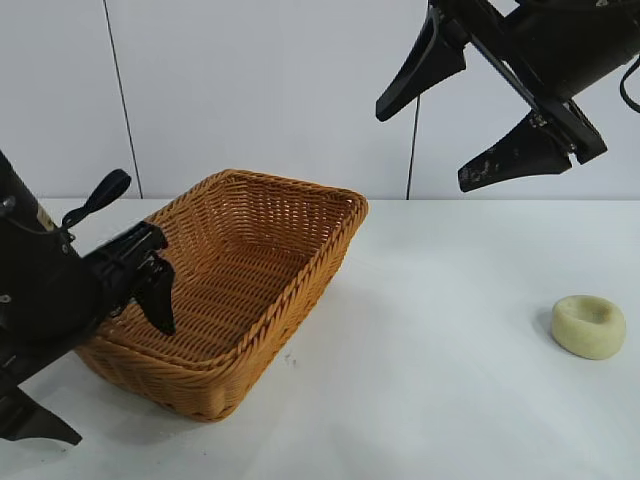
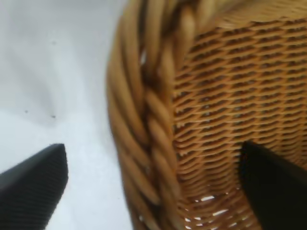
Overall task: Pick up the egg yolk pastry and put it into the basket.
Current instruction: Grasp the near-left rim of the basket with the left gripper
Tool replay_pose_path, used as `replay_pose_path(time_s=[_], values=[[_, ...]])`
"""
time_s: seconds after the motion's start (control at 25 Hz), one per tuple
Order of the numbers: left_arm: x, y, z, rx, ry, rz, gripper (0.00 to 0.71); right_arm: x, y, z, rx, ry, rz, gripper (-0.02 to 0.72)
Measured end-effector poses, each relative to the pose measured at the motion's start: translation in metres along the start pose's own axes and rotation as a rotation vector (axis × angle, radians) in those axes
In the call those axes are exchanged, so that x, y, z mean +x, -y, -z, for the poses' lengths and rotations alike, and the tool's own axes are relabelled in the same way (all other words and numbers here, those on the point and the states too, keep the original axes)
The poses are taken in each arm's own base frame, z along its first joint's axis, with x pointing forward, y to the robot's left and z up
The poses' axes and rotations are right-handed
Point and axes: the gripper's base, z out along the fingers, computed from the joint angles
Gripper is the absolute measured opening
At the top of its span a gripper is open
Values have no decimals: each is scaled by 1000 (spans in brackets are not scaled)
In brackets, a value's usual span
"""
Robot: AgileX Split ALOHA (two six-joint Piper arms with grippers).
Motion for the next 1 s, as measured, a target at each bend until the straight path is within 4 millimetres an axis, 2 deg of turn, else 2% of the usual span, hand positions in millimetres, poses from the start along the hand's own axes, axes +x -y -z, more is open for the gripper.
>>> replay_pose_path(time_s=[0.16,0.24,0.36,0.52,0.56,0.8,1.0], values=[[0,2,0,17,4,0,626,0,0,0,0,0,0,656],[0,2,0,21,5,1,570,0,0,0,0,-1,0,656],[0,2,0,21,5,3,411,0,0,0,-1,-2,0,656],[0,2,0,18,2,16,139,0,0,0,-1,-2,0,656],[-1,2,0,23,1,37,104,0,0,0,-1,-2,0,656],[-4,0,2,-13,-4,42,85,0,0,0,0,-2,0,656],[-28,13,22,-35,5,9,85,0,0,0,2,-3,3,656]])
